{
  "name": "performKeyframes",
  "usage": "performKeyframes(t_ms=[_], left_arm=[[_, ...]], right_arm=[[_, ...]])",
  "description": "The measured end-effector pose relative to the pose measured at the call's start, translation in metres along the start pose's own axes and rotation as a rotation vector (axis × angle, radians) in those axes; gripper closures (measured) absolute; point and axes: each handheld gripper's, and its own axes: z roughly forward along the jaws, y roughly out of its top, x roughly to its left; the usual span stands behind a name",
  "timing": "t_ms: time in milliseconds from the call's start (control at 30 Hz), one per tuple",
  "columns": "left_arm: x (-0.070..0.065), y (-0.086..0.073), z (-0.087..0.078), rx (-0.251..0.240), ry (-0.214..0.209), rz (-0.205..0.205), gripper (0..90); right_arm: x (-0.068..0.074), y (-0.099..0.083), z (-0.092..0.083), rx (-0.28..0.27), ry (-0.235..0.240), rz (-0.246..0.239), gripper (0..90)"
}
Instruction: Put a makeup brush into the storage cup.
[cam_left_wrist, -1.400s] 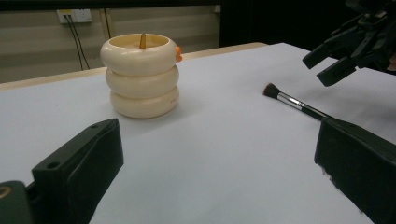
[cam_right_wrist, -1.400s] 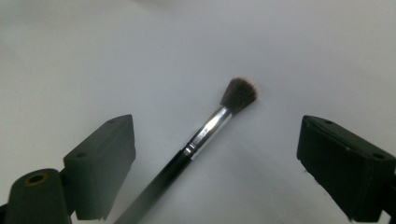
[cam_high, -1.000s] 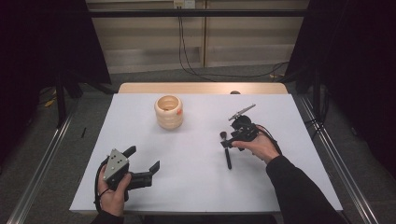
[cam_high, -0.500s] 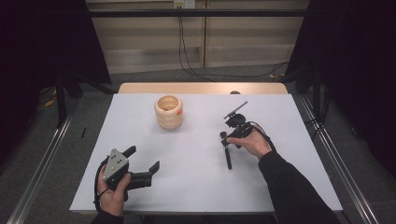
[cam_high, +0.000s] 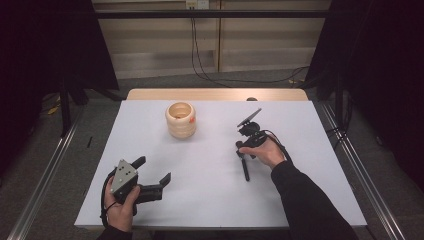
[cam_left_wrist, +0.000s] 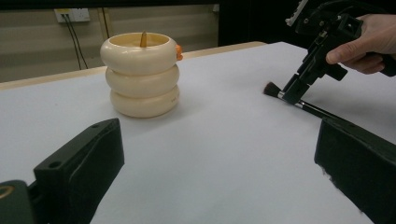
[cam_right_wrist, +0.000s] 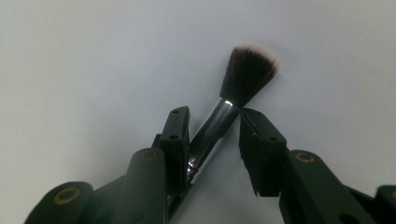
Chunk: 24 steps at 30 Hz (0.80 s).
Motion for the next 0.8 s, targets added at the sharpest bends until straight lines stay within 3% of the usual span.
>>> performKeyframes(t_ms=[100, 233, 367, 800], left_arm=[[-0.0002, 0.0000, -0.0001, -0.002, 0.000, -0.002, 1.4], [0.0003, 0.0000, -0.0003, -0.004, -0.004, -0.002, 1.4], [0.0006, 0.0001, -0.0004, -0.001, 0.001, 0.000, 1.4], [0.0017, -0.0006, -0.0008, 0.005, -0.001, -0.014, 1.5]], right_arm=[[-0.0012, 0.0004, -0.0002, 0.015, -0.010, -0.010, 68.6], [0.0005, 0.0010, 0.0002, 0.023, -0.033, 0.013, 73.7], [0.0023, 0.0023, 0.0006, 0.037, -0.062, -0.003, 77.0], [0.0005, 0.0027, 0.0003, 0.035, -0.051, -0.023, 78.0]])
